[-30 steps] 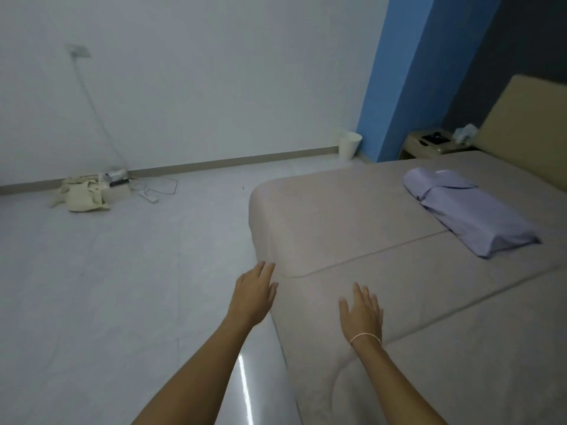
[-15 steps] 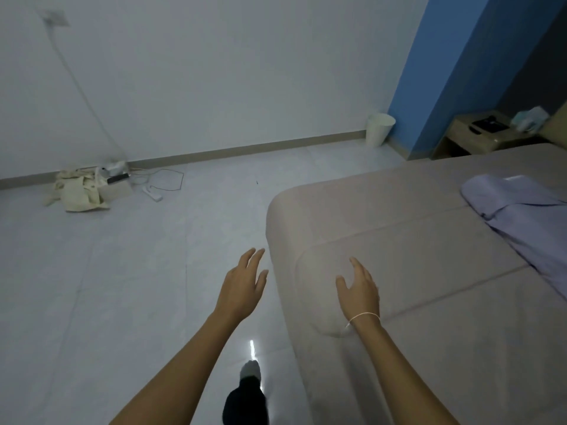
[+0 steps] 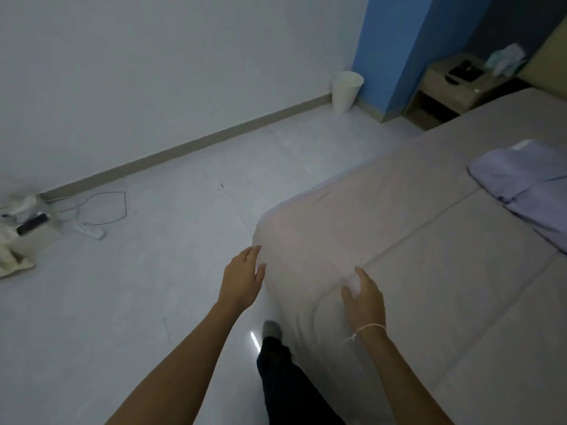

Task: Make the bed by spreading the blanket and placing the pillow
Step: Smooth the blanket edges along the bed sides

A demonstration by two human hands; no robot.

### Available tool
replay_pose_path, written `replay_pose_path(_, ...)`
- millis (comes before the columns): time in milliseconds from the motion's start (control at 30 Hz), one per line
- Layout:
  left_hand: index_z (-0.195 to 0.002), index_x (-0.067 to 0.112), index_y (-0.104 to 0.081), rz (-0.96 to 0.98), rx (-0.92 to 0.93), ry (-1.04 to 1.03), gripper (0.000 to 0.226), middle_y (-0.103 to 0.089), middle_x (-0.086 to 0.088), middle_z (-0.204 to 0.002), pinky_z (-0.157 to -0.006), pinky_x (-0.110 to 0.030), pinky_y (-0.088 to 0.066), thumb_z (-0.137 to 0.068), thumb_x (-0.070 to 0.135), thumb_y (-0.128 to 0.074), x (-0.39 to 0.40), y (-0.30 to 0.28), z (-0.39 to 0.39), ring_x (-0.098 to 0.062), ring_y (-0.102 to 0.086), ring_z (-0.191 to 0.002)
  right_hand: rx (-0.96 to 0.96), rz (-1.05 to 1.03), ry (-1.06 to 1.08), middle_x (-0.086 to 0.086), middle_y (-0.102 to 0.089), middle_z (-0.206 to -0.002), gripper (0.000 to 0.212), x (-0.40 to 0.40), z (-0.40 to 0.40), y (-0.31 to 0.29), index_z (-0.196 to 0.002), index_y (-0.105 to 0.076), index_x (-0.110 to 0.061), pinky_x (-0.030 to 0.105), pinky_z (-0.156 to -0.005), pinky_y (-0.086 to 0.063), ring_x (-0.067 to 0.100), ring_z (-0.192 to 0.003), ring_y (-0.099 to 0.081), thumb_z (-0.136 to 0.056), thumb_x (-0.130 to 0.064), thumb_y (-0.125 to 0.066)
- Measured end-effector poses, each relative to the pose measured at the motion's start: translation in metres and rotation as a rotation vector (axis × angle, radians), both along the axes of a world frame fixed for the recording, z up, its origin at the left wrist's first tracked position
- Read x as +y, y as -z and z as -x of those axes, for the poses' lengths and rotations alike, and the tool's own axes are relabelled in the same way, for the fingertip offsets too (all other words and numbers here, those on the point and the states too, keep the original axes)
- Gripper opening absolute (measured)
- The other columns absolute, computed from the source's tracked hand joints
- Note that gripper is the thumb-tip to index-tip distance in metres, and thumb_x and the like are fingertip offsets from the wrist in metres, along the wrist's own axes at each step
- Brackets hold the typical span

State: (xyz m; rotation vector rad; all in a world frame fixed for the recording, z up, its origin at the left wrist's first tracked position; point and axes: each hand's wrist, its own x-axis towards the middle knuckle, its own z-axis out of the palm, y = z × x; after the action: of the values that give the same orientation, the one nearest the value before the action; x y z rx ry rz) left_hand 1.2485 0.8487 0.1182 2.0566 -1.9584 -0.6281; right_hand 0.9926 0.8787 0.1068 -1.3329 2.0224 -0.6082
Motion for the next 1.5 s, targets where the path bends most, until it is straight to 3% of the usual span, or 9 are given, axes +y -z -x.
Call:
replay_pose_path(300, -0.141, 0.012, -0.04, -0.179, -0.015, 0.055, 0.046, -0.047, -0.01, -0.143, -0.108, -0.042, -0.038, -0.1, 0.034, -0.038, -0.192, 0.117, -0.039, -0.029, -0.044, -0.129, 0.075, -0.144, 0.013, 0.017, -0.047, -0.142, 0.059, -0.171, -0.049, 0.102, -0.139, -0.044, -0.006, 0.046, -0.109, -0.034, 0.032, -0.132, -0.043, -0.084, -0.017, -0.062)
replay_pose_path(500, -0.137, 0.011, -0.045, -0.182, -0.023, 0.088, 0.043, -0.049, -0.012, -0.141, -0.106, -0.044, -0.037, -0.1, 0.031, -0.039, -0.29, 0.211, -0.041, -0.033, -0.044, -0.127, 0.275, -0.102, 0.085, 0.014, -0.022, -0.157, 0.064, -0.26, -0.055, 0.181, -0.147, -0.032, -0.017, 0.05, -0.116, -0.018, 0.034, -0.144, -0.02, -0.091, -0.04, -0.051)
replay_pose_path(700, -0.099, 0.013, -0.06, -0.089, -0.073, 0.05, 0.035, -0.063, -0.011, -0.097, -0.097, -0.046, -0.038, -0.099, 0.037, -0.035, -0.336, 0.298, -0.034, -0.033, -0.057, -0.093, 0.534, -0.269, 0.041, 0.008, 0.0, -0.162, 0.063, -0.286, -0.061, 0.281, -0.153, -0.003, -0.026, 0.055, -0.117, -0.008, 0.031, -0.148, -0.001, -0.098, -0.049, -0.026)
replay_pose_path(833, -0.072, 0.019, -0.046, 0.026, -0.119, 0.032, 0.039, -0.056, -0.001, -0.068, -0.112, -0.056, -0.013, -0.099, 0.041, -0.029, -0.34, 0.318, -0.026, -0.03, -0.055, -0.088, 0.612, -0.256, 0.089, 0.008, -0.003, -0.161, 0.062, -0.285, -0.068, 0.307, -0.153, -0.005, -0.025, 0.055, -0.118, -0.003, 0.032, -0.148, -0.001, -0.097, -0.051, -0.012)
replay_pose_path(933, -0.071, 0.016, -0.053, 0.066, -0.168, 0.124, 0.049, -0.054, -0.003, -0.06, -0.106, -0.055, -0.02, -0.099, 0.042, -0.023, -0.343, 0.322, -0.036, -0.03, -0.056, -0.083, 0.625, -0.23, 0.107, 0.007, -0.005, -0.161, 0.062, -0.286, -0.067, 0.311, -0.153, -0.006, -0.027, 0.055, -0.118, -0.004, 0.03, -0.148, -0.003, -0.096, -0.052, -0.009)
replay_pose_path(1067, -0.083, 0.013, -0.062, -0.001, -0.284, 0.176, 0.055, -0.057, -0.009, -0.064, -0.097, -0.051, -0.026, -0.099, 0.041, -0.018, -0.344, 0.329, -0.061, -0.031, -0.054, -0.083, 0.591, -0.231, 0.078, 0.006, -0.004, -0.162, 0.062, -0.283, -0.082, 0.306, -0.153, -0.004, -0.028, 0.053, -0.119, -0.005, 0.029, -0.149, -0.002, -0.097, -0.054, -0.013)
replay_pose_path(1233, -0.076, 0.013, -0.057, 0.088, -0.23, 0.124, 0.044, -0.061, -0.007, -0.067, -0.103, -0.054, -0.022, -0.1, 0.041, -0.033, -0.352, 0.324, -0.062, -0.032, -0.056, -0.084, 0.436, -0.149, 0.073, 0.004, -0.009, -0.161, 0.062, -0.281, -0.07, 0.287, -0.152, -0.012, -0.028, 0.051, -0.118, -0.004, 0.026, -0.149, -0.005, -0.096, -0.054, -0.019)
replay_pose_path(1367, -0.098, 0.017, -0.059, 0.218, -0.073, 0.13, 0.03, -0.063, -0.006, -0.1, -0.111, -0.053, -0.016, -0.099, 0.033, -0.033, -0.384, 0.306, -0.037, -0.029, -0.055, -0.101, 0.516, -0.066, 0.287, 0.01, -0.013, -0.16, 0.063, -0.295, 0.008, 0.287, -0.151, -0.018, -0.023, 0.056, -0.118, -0.004, 0.031, -0.148, -0.008, -0.096, -0.052, -0.023)
replay_pose_path(1500, -0.125, 0.019, -0.054, 0.291, 0.055, 0.341, 0.04, -0.054, -0.003, -0.131, -0.117, -0.048, -0.011, -0.1, 0.032, -0.026, -0.427, 0.288, 0.017, -0.02, -0.045, -0.129, 0.564, -0.182, 0.416, 0.01, -0.011, -0.161, 0.063, -0.297, 0.025, 0.306, -0.152, -0.017, -0.024, 0.059, -0.116, -0.005, 0.035, -0.147, -0.006, -0.096, -0.054, -0.021)
